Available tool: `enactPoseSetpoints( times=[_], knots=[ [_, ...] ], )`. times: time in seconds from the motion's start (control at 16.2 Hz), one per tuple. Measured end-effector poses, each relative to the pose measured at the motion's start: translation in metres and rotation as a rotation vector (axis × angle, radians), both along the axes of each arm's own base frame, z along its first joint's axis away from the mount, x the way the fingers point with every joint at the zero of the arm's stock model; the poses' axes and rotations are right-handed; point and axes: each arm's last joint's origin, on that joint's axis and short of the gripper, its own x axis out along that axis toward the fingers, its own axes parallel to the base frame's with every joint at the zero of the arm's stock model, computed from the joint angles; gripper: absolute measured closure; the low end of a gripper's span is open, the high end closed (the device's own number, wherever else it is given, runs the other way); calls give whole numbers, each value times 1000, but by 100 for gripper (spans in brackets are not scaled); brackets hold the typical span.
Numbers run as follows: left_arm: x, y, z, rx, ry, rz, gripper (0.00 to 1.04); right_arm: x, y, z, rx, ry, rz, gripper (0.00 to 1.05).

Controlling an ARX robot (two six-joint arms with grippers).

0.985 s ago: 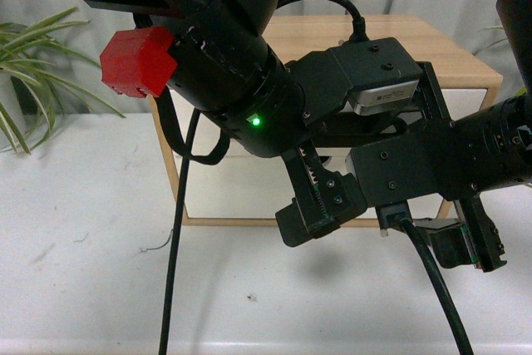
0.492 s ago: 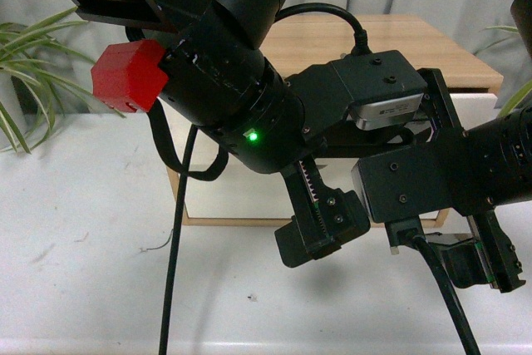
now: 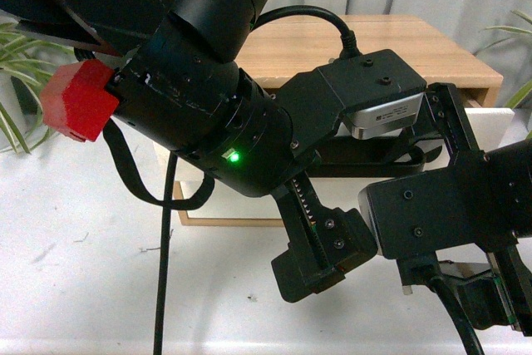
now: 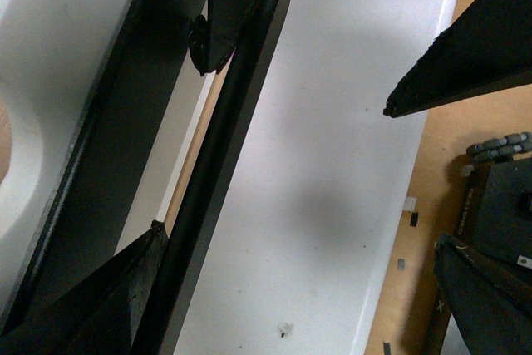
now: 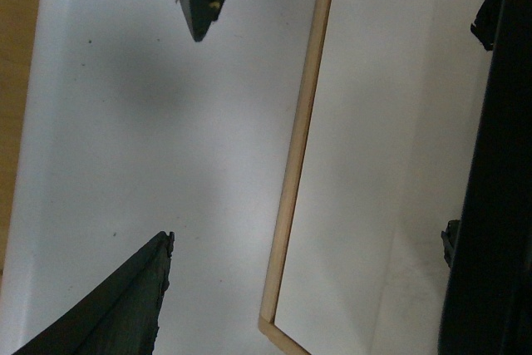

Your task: Pull drawer

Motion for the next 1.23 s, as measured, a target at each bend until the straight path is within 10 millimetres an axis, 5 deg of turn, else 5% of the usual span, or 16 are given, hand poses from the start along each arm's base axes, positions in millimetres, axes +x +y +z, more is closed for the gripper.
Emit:
enactPoseSetpoints(
  times=[0.18,0.49,1.23],
  knots=[
    [-7,4,-1,-9,8,12,7,-8,0,0,3,8,-1,6],
    [-40,18,-3,-34,39,21,7,-47,1,-3,16,41,15,6],
    [-56,24,19,-96,4,54,7,-64,0,4,39,46,-4,6]
  ],
)
